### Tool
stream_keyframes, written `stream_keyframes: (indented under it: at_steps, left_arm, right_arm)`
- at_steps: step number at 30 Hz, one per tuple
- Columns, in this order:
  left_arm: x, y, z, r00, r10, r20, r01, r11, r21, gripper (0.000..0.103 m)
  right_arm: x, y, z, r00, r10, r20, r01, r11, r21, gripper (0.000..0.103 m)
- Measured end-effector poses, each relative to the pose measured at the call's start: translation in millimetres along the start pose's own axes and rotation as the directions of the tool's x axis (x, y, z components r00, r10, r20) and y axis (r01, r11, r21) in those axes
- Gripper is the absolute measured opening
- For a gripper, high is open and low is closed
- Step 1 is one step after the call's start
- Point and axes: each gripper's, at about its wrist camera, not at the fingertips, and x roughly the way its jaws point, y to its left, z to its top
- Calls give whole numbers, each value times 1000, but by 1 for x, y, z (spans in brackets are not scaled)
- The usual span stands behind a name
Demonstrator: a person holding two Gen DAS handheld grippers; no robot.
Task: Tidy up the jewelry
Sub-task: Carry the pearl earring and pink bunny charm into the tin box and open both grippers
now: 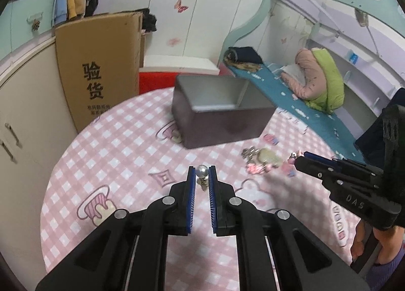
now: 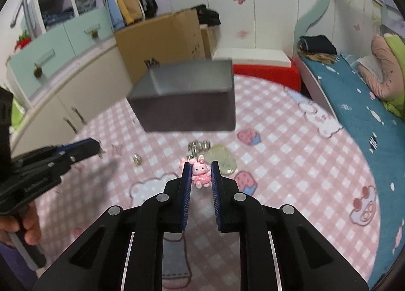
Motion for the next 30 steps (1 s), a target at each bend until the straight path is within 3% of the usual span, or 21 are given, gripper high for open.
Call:
stream_keyframes:
  at_steps: [7, 15, 22, 30]
  left_arm:
    - [-20, -20, 30, 996, -68, 61, 65, 997, 45, 9]
    - [-14, -33, 78, 993, -63, 101, 54, 995, 87, 9]
    - [29, -32, 111, 996, -78, 41, 75, 995, 71, 9]
    - [84, -23, 113, 997, -46, -67, 50, 997, 55, 9]
  right_arm:
    - [-22, -9, 28, 998, 15, 65, -16, 1000, 7, 16]
    - [-12, -12, 68, 995, 47, 91, -48, 999, 11, 16]
    - [23, -10, 97, 996, 64, 56, -64, 998, 2, 16]
    - [75, -10, 107, 997, 71, -20, -71, 997, 7, 16]
